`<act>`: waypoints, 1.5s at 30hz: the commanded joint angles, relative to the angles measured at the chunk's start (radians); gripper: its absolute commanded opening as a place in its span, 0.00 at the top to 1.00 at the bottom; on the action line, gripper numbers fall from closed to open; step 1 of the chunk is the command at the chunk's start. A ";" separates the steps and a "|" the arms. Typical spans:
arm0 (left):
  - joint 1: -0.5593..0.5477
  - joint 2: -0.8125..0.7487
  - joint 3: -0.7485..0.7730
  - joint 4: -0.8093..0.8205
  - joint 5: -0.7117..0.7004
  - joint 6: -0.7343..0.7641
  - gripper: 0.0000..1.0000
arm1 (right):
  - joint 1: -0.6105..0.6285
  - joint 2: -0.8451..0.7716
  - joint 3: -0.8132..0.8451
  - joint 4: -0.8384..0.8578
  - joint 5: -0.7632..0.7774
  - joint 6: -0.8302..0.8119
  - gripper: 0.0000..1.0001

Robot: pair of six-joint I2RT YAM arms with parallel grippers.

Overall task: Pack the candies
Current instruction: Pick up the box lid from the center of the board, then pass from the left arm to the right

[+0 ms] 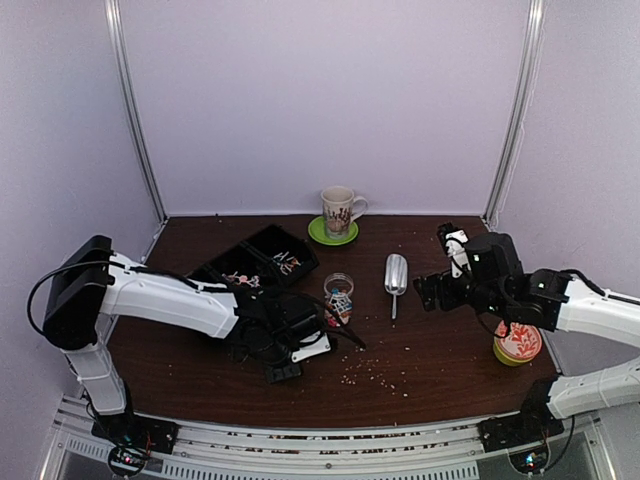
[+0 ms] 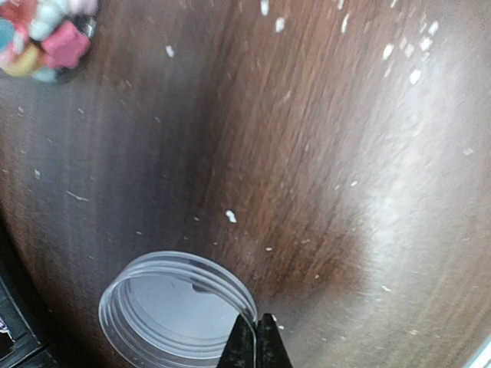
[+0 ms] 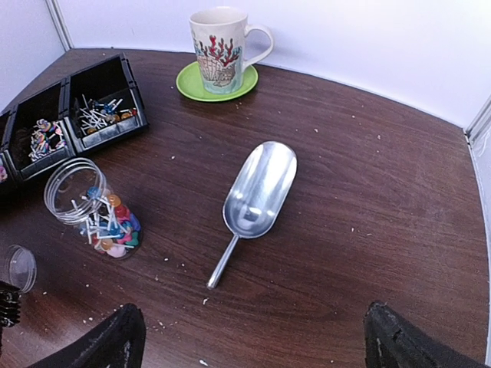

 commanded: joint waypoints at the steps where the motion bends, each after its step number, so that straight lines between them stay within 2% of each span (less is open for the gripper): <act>1: 0.015 -0.105 0.042 0.002 0.048 -0.028 1.00 | 0.004 -0.056 -0.039 0.087 -0.070 -0.036 0.01; 11: 0.080 -0.307 0.039 0.110 0.268 -0.096 1.00 | 0.016 -0.231 -0.226 0.439 -0.348 -0.053 0.00; 15: 0.084 -0.363 0.046 0.172 0.357 -0.108 1.00 | 0.023 -0.251 -0.287 0.614 -0.481 -0.066 0.01; 18: 0.091 -0.394 0.062 0.214 0.410 -0.129 1.00 | 0.049 -0.280 -0.356 0.761 -0.504 -0.119 0.00; 24: 0.110 -0.435 0.062 0.330 0.561 -0.188 1.00 | 0.086 -0.243 -0.378 0.914 -0.632 -0.214 0.00; 34: 0.128 -0.440 0.065 0.524 0.778 -0.286 1.00 | 0.213 -0.067 -0.284 0.954 -0.657 -0.401 0.00; 45: 0.146 -0.406 0.038 0.729 0.946 -0.418 1.00 | 0.283 0.037 -0.223 1.033 -0.583 -0.465 0.00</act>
